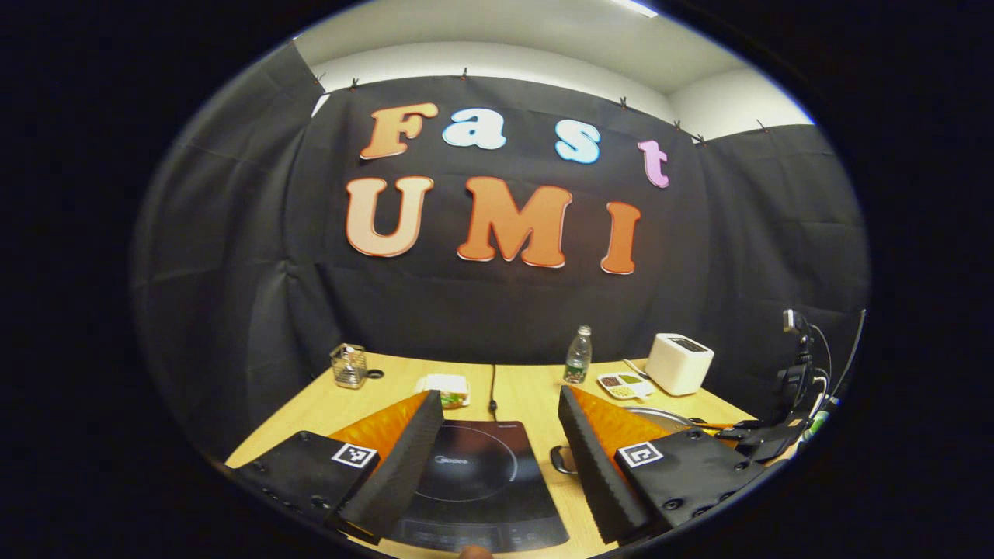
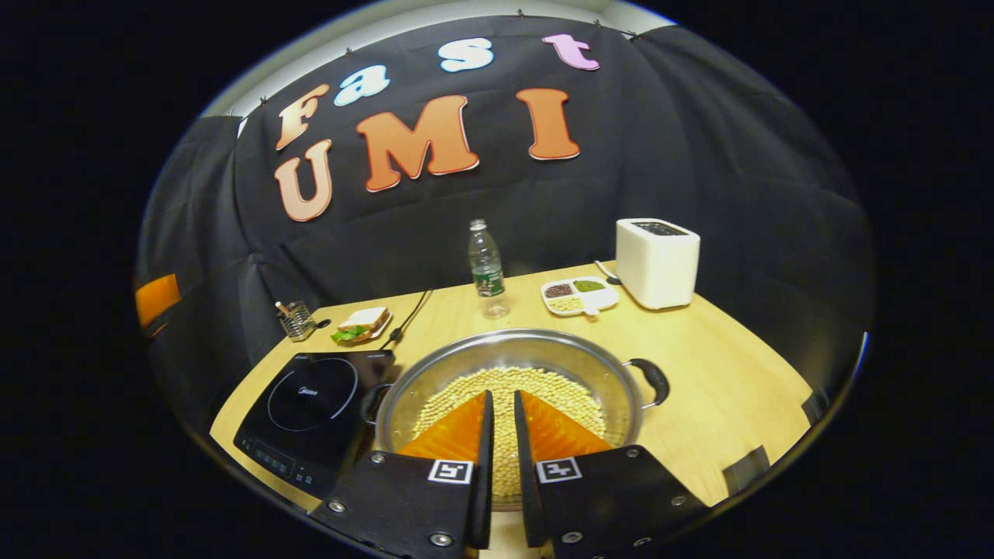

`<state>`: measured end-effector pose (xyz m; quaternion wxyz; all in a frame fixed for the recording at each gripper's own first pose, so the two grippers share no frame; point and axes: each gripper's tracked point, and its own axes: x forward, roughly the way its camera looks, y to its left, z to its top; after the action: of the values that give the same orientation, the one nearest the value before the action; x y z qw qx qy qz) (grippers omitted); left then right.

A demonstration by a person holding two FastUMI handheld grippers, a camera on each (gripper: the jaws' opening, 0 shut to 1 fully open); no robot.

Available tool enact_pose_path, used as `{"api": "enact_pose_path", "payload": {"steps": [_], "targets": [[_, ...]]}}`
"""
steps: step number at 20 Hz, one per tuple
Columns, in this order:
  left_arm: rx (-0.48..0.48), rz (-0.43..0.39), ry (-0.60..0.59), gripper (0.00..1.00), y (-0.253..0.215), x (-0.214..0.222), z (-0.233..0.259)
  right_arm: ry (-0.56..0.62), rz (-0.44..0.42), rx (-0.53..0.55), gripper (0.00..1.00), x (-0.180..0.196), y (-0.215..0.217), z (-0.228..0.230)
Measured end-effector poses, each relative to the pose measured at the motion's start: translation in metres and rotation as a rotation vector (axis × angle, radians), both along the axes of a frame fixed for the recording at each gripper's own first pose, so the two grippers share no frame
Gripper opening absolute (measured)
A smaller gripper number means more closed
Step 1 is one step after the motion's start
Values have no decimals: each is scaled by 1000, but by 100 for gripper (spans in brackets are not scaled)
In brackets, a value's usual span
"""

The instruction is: First push the handle of the pot to place it horizontally, then grasp the pot with both hands and set it on the induction cooktop.

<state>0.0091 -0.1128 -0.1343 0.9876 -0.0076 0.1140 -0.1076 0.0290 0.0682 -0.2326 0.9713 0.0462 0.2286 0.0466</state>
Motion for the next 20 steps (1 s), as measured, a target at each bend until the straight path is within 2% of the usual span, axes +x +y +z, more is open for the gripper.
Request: {"api": "enact_pose_path", "payload": {"steps": [1, 3, 4, 5, 11, 13, 15, 17, 20], "targets": [[-5, -21, 25, 97, -15, 3, -13, 0, -12, -4, 24, 1, -12, -1], [-10, -55, 70, 98, -39, 9, -34, -1, -35, -14, 35, 5, -33, -2], [-10, -69, 87, 98, -51, 11, -44, -5, -46, -21, 34, 7, -42, -3], [-6, -82, 102, 98, -61, 16, -53, -10, -56, -29, 45, 9, -51, -3], [73, -128, 225, 98, -100, 37, -121, -5, -114, -37, 60, 26, -89, -16], [107, -126, 244, 98, -105, 46, -140, 11, -125, -61, 76, 30, -98, -24], [110, -128, 286, 98, -110, 53, -160, 34, -125, -81, 87, 36, -103, -35], [118, -125, 339, 98, -110, 62, -180, 68, -126, -93, 94, 44, -106, -48], [135, -125, 401, 98, -111, 71, -203, 107, -128, -105, 94, 53, -106, -64]]}}
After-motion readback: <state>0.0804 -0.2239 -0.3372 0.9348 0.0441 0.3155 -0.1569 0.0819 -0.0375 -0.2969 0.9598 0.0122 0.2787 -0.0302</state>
